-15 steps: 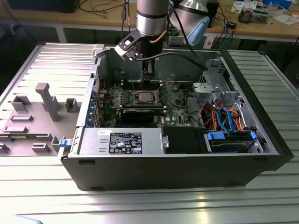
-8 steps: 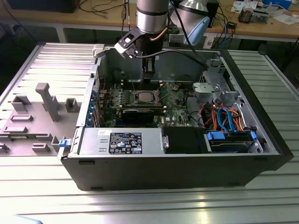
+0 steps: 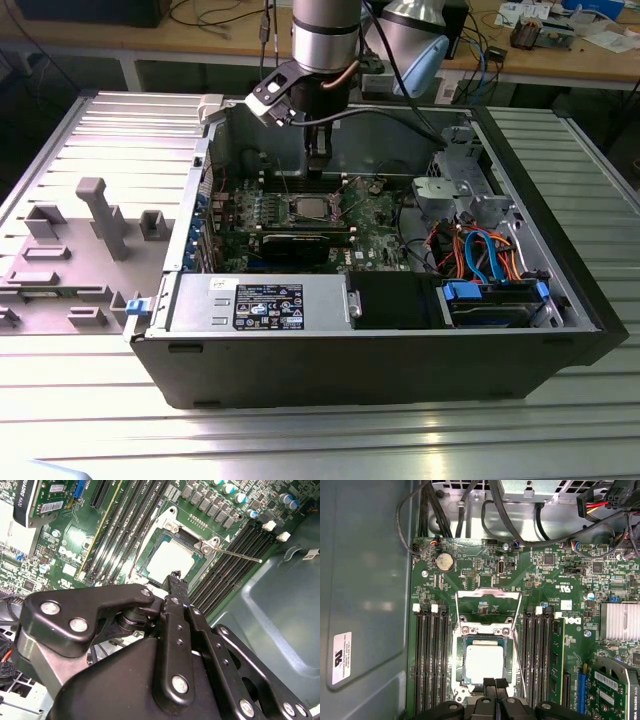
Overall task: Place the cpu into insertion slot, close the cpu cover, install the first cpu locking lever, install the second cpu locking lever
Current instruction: 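Close the cpu cover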
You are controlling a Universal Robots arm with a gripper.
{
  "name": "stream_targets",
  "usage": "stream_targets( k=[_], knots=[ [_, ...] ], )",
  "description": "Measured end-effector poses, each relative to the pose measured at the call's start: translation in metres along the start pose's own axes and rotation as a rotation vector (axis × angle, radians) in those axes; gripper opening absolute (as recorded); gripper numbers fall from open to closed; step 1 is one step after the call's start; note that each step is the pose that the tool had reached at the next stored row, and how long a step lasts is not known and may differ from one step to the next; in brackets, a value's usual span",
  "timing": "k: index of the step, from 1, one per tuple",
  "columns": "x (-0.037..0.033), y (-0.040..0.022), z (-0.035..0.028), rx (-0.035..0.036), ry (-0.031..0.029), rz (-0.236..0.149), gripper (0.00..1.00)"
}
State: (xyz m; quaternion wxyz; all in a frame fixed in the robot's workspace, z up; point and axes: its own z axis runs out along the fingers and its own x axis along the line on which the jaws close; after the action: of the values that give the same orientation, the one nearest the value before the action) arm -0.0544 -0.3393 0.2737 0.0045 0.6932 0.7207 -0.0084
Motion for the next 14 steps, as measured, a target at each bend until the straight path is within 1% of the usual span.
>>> stream_targets(
  k=[14],
  knots=[
    [-0.0017,0.0012,-0.0001,0.0002,-0.0003,0.000,0.11]
  ],
)
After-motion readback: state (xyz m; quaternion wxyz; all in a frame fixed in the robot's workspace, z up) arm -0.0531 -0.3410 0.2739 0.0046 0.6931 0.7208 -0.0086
